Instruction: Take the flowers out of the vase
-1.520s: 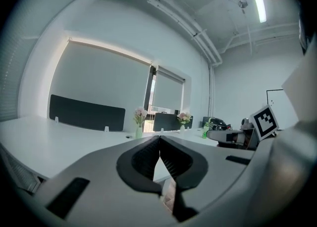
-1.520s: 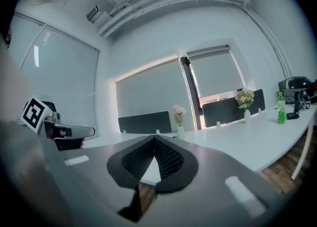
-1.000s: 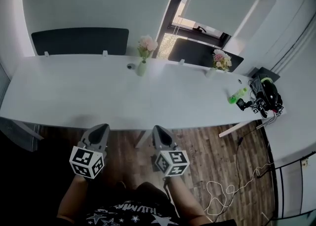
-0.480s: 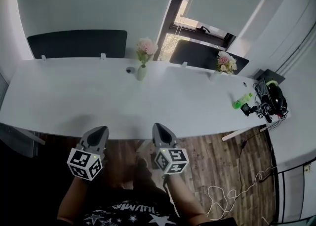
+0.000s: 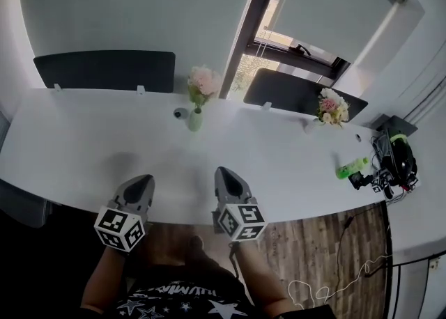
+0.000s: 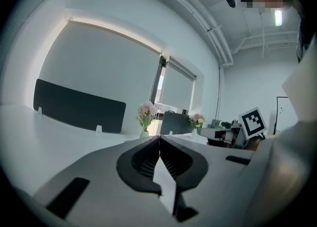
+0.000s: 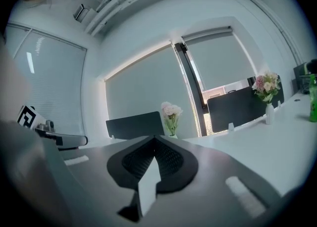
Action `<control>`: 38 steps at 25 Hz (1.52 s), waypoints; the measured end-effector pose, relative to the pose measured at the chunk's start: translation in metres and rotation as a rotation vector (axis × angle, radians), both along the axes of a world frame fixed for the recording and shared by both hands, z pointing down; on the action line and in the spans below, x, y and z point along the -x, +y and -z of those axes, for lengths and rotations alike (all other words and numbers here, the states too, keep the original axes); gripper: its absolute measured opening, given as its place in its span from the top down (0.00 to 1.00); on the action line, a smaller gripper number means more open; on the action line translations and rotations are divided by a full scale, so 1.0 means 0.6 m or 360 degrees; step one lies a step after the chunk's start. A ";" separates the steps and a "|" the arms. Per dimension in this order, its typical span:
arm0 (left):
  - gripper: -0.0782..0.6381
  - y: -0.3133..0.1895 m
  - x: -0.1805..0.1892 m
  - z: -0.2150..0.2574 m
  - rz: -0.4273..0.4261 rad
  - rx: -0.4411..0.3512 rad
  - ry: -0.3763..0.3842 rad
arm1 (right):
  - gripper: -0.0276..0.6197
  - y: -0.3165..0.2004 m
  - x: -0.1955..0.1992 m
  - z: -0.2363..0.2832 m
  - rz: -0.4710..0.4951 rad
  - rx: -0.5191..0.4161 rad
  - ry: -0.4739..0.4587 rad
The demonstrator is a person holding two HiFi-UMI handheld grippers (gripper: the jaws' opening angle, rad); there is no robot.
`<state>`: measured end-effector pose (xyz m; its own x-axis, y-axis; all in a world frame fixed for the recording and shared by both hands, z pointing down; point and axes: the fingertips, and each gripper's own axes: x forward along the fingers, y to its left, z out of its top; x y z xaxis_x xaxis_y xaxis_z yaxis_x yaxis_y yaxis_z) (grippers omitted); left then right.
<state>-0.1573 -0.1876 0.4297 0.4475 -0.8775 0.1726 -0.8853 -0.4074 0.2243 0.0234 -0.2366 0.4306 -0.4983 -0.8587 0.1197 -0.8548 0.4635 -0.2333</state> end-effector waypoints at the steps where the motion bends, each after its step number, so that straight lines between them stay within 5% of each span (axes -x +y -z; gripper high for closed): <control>1: 0.88 -0.010 -0.009 -0.002 -0.0002 0.0008 -0.0004 | 0.95 -0.014 -0.009 -0.002 0.0000 0.0007 -0.0007; 8: 0.88 -0.068 -0.067 -0.013 -0.0025 0.0020 -0.0078 | 0.95 -0.092 -0.055 -0.022 0.0057 0.0071 -0.0114; 23: 0.88 -0.133 -0.079 -0.038 0.0255 0.0062 -0.0101 | 0.95 -0.197 -0.049 -0.037 0.0318 0.0104 -0.0223; 38: 0.88 -0.294 -0.089 -0.011 -0.0077 -0.0038 -0.0059 | 0.84 -0.290 0.001 -0.040 0.0366 0.0157 -0.0181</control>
<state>-0.1037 -0.3638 0.4365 0.4834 -0.8590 0.1688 -0.8718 -0.4550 0.1815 0.0226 -0.4106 0.4544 -0.6940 -0.7082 0.1294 -0.6953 0.6128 -0.3754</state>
